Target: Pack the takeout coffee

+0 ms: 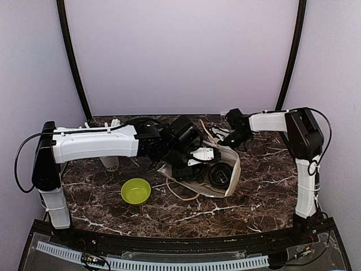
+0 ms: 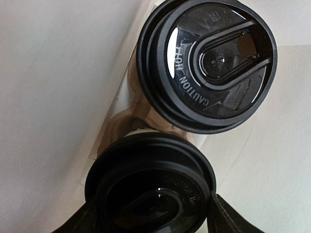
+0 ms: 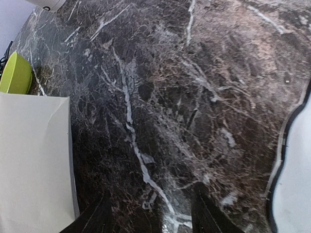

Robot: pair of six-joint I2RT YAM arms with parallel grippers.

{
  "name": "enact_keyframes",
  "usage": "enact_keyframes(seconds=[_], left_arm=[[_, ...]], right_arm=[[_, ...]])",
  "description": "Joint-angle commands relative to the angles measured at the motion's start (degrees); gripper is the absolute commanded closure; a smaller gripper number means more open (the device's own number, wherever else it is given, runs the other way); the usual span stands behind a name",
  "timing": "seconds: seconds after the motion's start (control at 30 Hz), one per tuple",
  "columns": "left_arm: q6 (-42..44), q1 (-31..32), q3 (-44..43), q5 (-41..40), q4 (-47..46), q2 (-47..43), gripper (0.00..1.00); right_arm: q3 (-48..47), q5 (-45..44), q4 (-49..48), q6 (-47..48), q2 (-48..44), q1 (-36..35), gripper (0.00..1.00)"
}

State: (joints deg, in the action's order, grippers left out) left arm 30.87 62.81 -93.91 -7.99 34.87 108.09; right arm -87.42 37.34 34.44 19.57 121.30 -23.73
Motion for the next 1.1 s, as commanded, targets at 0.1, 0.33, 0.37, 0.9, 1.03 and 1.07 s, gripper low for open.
enact_keyframes(seconds=[0.1,0.33,0.37,0.9,1.03,1.07], left_arm=[[2.1,-0.2,3.7,-2.3,-8.0,-4.9,0.55],[2.8,-0.6,4.5,-3.7,-8.8,-5.3,0.55],[2.9,-0.6,4.6,-3.6,-8.8,-5.3,0.55],[-0.5,-0.7,1.0,8.9,4.7,-4.3,0.54],[-3.9,-0.3,-2.9,14.9,12.3,-2.9,0.54],[-4.2,0.1,-2.4,15.4,12.5,-3.1,0.54]], right_arm=[[-1.2,2.4,1.1,1.7,1.9,-3.0,0.44],[-0.5,5.0,1.8,2.5,3.0,-3.2,0.44],[-0.3,5.2,1.9,2.5,3.2,-3.2,0.44],[2.1,13.6,6.2,6.5,4.3,-6.7,0.44],[1.6,16.7,8.9,8.3,5.0,-7.4,0.44],[1.1,17.5,10.3,9.4,5.4,-7.4,0.44]])
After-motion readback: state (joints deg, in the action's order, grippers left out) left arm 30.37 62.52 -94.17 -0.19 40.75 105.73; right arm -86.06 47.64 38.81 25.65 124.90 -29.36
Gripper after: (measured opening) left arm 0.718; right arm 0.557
